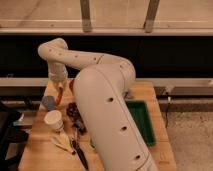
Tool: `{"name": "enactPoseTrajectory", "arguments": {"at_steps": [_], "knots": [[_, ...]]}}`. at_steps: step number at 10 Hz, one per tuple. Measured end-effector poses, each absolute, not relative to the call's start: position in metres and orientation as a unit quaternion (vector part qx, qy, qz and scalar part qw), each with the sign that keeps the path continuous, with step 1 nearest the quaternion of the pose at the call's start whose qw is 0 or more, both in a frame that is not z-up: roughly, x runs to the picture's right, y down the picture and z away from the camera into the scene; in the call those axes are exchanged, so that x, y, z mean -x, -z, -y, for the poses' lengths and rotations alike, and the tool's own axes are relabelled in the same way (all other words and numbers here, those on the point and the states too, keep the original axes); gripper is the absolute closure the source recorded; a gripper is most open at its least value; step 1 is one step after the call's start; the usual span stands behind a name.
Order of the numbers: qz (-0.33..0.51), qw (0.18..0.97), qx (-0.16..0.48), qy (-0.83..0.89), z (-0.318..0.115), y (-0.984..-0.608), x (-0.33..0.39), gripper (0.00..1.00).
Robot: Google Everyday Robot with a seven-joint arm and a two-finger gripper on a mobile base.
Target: Place pepper in table surface
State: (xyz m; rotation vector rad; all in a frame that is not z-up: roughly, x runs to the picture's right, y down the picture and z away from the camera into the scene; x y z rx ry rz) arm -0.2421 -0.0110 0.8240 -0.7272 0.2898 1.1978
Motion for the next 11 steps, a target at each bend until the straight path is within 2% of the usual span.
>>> {"name": "enactPoseTrajectory", "arguments": {"at_steps": [2,4,5,6,11], "knots": [[-0.116,0.754,0.333,-0.554,0.0134,-0.8221,0.2377,0.84],[-0.113,0.755,0.335,-0.552,0.0126,-0.8202,0.2426,0.91],[-0.114,0.755,0.335,-0.552,0.0126,-0.8209,0.2408,0.89],[-0.114,0.754,0.334,-0.553,0.0134,-0.8209,0.2397,0.84],[-0.114,0.755,0.335,-0.552,0.0124,-0.8206,0.2409,0.32]]}}
